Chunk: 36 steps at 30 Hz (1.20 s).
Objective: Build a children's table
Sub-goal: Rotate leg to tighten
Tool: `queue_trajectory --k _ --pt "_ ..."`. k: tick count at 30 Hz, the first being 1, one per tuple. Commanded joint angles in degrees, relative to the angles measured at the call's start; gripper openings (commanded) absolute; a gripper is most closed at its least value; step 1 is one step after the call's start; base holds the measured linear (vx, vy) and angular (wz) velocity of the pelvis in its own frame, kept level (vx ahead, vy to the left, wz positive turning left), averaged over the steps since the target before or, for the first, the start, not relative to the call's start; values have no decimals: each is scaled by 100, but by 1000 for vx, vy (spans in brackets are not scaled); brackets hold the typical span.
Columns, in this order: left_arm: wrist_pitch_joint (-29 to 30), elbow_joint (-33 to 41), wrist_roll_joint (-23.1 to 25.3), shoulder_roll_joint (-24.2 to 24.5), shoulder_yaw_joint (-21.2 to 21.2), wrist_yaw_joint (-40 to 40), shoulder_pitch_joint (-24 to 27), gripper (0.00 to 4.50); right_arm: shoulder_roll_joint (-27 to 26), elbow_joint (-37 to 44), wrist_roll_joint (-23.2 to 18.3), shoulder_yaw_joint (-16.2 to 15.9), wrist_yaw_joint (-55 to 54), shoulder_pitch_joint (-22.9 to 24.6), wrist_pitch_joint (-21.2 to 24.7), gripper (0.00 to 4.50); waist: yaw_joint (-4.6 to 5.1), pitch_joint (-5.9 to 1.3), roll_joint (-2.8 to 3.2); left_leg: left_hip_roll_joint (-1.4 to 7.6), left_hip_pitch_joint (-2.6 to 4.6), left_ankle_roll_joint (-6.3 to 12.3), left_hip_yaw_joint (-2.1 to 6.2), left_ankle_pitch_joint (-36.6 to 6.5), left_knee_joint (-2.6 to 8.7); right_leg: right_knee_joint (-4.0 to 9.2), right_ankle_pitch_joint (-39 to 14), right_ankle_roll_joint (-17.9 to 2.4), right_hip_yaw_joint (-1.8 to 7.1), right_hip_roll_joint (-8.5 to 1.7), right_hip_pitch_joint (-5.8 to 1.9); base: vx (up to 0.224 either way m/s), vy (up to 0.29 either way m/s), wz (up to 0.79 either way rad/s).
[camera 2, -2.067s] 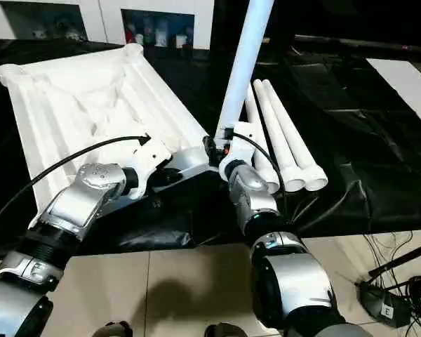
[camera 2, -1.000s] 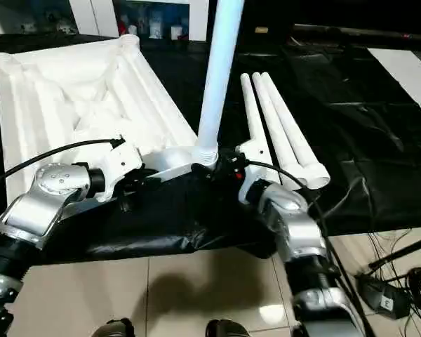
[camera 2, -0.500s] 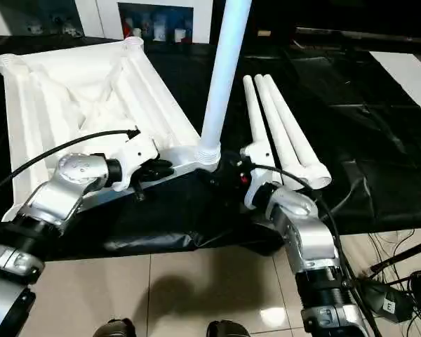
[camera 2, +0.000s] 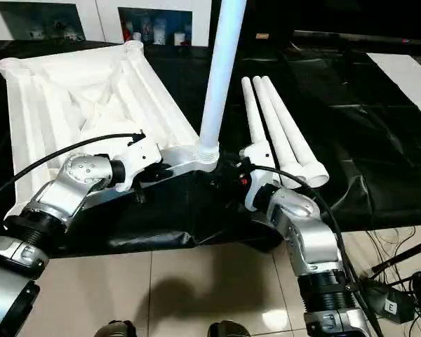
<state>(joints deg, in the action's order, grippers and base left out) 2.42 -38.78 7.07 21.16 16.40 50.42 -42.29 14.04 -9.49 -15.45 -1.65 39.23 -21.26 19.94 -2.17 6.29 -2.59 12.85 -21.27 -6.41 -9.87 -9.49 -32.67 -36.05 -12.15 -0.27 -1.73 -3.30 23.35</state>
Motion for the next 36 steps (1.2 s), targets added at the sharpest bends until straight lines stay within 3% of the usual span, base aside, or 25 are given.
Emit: queue_trajectory --k 1,7,11,18,20,21,22,23,24,25,26,28,29,30,31,32,33,34,35,36 --pt "-5 40 -103 75 -23 270 152 2 115 142 -66 -16 138 71 83 450 -43 -474 92 -26 49 312 -42 -410 269 292 1077 -1618 224 -288 -410 0 0 0" --pt "-97 589 -356 292 23 847 578 2 255 141 -59 -1 265 103 54 450 -45 -459 94 -11 64 425 -58 -429 270 285 1196 -1691 222 -287 -384 0 0 0" --pt "-396 470 -60 301 101 414 634 2 170 201 -77 -2 173 141 96 450 -52 -447 96 2 72 336 -57 -649 289 328 635 -1570 220 -298 -370 0 0 0" --pt "-383 421 -84 308 -26 357 546 2 90 162 -98 -9 107 123 68 450 -59 -442 93 -1 78 219 -57 -660 298 339 422 -1488 228 -304 -354 0 0 0" --pt "-370 472 -84 339 -41 374 550 2 88 135 -59 -35 98 118 5 450 -65 -439 100 1 110 164 -60 -949 317 360 112 -1473 219 -302 -379 0 0 0" --pt "-344 489 -95 347 -44 402 551 2 89 131 -30 -52 85 120 -20 450 -62 -408 108 8 160 86 -65 -1491 358 423 -595 -1444 201 -293 -392 0 0 0" --pt "-343 495 -100 349 -49 420 555 2 84 131 -13 -57 76 123 -29 450 -59 -401 116 5 196 67 -71 -1749 375 456 -938 -1443 187 -277 -405 0 0 0" --pt "-353 497 -85 350 -48 413 550 2 65 126 -17 -60 62 122 14 450 -116 -367 29 -132 -184 436 106 -1967 442 543 -1720 -1261 -34 -407 -727 0 0 0" --pt "-349 497 -80 350 -49 411 546 2 60 121 -2 -73 54 121 22 450 -108 -372 183 -150 -130 777 139 -2052 448 735 -2908 -846 -213 -552 -773 0 0 0" --pt "-359 488 -71 349 -50 404 541 2 50 120 8 -90 43 123 39 450 -44 -364 152 -197 -115 953 147 -2069 381 823 -3334 -801 -278 -576 -798 23 14 36" --pt "-373 472 -65 345 -51 400 534 2 40 116 7 -96 28 124 58 450 -83 -324 220 -207 -266 1142 166 -1580 270 1038 -3950 -699 -482 -728 -1045 82 32 42" --pt "-385 439 -54 336 -48 398 519 2 27 110 -13 -77 18 121 66 450 -41 -348 209 -209 -381 1210 218 -1323 225 1068 -3791 -649 -646 -727 -1226 94 34 42" --pt "-394 419 -46 332 -45 397 509 2 10 111 -45 -50 13 120 81 450 55 -410 390 -31 234 937 144 -1475 347 1023 -3271 -827 -579 -459 -906 111 32 30" --pt "-397 411 -43 330 -43 400 504 2 3 118 -69 -30 -11 122 127 450 188 -396 371 207 528 1020 401 -1523 550 605 -1943 -1243 -586 -149 -725 111 32 30" --pt "-396 404 -40 329 -42 402 499 2 4 121 -91 -12 -25 121 162 450 253 -391 383 297 697 1192 514 -1597 595 442 -1562 -1342 -572 -101 -594 139 1 11" --pt "-395 403 -39 328 -41 403 498 2 6 121 -97 -8 -29 121 171 450 299 -420 392 449 1070 1618 636 -1664 559 210 -992 -1482 -488 -194 -295 183 -14 3" --pt "-402 401 -36 328 -33 414 496 2 17 117 -102 -1 -21 122 169 450 343 -398 273 366 1017 2088 609 -1392 522 163 -465 -1354 -357 -305 -301 183 -14 3" --pt "-402 403 -36 330 -23 421 494 2 26 111 -106 1 -14 123 158 450 176 -435 92 -203 439 2165 128 -1065 205 423 315 -1256 -24 -473 -884 183 -2 9" --pt "-399 404 -33 327 -13 423 494 2 41 106 -113 11 -8 125 145 450 26 -535 0 -559 12 2045 5 -999 -73 514 665 -1190 245 -407 -1400 187 18 19" --pt "-399 405 -33 327 -12 424 494 2 43 105 -114 13 -7 126 143 450 -124 -580 77 -543 -378 1831 88 -485 -269 568 1324 -1441 393 -441 -1653 187 18 19"
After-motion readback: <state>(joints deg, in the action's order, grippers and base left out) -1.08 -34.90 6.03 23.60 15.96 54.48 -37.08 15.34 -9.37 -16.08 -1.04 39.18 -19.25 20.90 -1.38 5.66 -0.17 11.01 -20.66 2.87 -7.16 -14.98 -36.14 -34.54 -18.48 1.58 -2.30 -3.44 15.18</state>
